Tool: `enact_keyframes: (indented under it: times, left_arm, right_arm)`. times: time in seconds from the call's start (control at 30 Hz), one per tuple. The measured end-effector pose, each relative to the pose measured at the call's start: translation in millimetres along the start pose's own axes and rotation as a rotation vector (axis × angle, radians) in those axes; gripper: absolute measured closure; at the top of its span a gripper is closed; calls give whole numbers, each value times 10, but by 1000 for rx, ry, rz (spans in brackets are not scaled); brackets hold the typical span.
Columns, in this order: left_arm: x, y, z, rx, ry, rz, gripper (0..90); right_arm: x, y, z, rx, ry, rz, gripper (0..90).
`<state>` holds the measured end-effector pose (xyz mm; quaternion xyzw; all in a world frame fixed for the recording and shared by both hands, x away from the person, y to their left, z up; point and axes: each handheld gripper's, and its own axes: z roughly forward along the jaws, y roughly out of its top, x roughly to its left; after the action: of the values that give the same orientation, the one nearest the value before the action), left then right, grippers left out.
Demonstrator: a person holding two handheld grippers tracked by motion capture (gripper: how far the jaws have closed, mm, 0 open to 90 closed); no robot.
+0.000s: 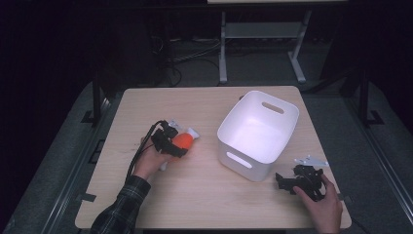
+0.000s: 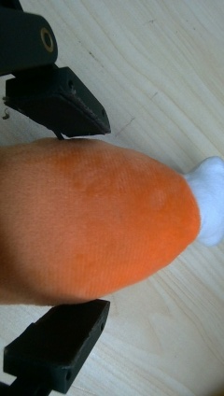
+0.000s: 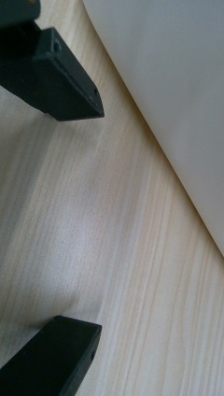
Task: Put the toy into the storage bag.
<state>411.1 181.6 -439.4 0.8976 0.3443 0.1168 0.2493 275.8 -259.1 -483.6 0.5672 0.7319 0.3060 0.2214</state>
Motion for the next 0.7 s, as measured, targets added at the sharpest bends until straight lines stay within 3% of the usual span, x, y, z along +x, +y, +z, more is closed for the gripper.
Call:
enact_keyframes:
  times: [0.7]
  left_arm:
    - [24,-10,-12,0,-20,-7,227]
  right_arm:
    - [0,0,0,0,0,1,0]
